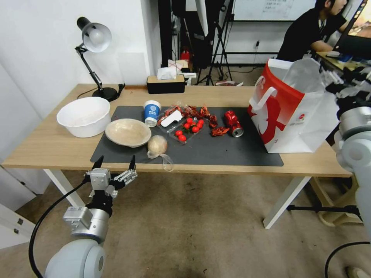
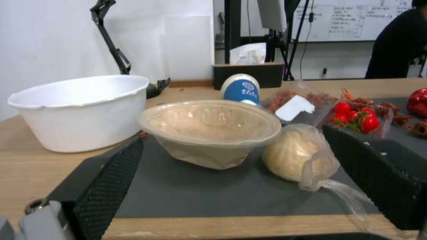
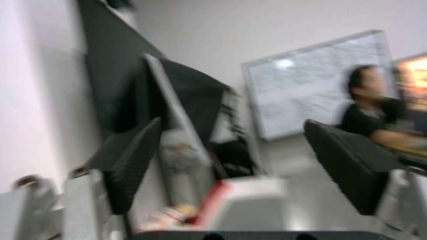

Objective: Pick up the trash from the table and place it into the takeout bag.

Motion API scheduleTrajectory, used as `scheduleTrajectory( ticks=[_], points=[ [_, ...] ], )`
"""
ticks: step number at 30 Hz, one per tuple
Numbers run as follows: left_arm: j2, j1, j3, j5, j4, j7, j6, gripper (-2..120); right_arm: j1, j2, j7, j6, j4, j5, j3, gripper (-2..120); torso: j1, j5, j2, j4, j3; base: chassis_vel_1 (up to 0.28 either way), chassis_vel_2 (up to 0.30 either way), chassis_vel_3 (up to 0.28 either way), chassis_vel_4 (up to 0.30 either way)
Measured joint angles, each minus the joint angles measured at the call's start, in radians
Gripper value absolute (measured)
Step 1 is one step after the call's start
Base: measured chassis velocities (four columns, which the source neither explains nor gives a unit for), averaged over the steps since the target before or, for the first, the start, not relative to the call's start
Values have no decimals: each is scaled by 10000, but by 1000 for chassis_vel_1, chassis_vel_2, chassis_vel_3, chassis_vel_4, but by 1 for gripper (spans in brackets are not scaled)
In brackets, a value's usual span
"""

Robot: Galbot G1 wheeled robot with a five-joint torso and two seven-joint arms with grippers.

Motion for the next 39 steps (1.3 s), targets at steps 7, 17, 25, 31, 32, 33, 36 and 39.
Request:
scheduleTrajectory(
  ticks=[7, 17, 25, 31, 32, 33, 36, 39],
  points=[
    [86, 16, -45, -36, -14, 1, 0, 100, -1464, 177, -1441, 396, 1306, -182, -174, 100, 0, 1, 1, -1, -1, 0, 0, 0, 0],
    [228, 16, -78, -143, 41, -8, -69, 100, -4304, 1197, -1773, 877, 2366, -3728, -944, 100, 0, 2, 1, -1, -1, 0, 0, 0, 0],
    [381, 19, -65, -217, 332, -7, -382, 100, -6210, 2049, -809, 1628, 2438, -5850, -1534, 100, -3, 2, 1, -2, -1, 0, 0, 0, 0],
    [545, 46, -85, -408, 590, 61, -720, 100, -6929, 2505, -121, 1937, 2278, -7017, -2227, 100, -3, 1, 1, -1, 0, 0, 0, 0, 0],
    [545, 46, -85, -408, 590, 61, -720, 100, -6929, 2505, -121, 1937, 2278, -7017, -2227, 100, -3, 1, 1, -1, 0, 0, 0, 0, 0],
    [562, 44, -88, -424, 604, 63, -726, 100, -7015, 2557, -38, 1997, 2224, -7216, -2353, 100, -3, 2, 2, -1, 0, 0, 0, 0, 0],
    [621, 35, -106, -474, 626, 64, -742, 100, -7309, 2717, 120, 2277, 1946, -7772, -2687, 100, -2, 3, 2, -1, 0, 0, 0, 0, 0],
    [678, 8, -126, -521, 686, 64, -754, 100, -7563, 2926, 370, 2600, 1677, -8103, -2978, 100, -2, 3, 2, -2, 0, 0, 0, 0, 0]
  ],
)
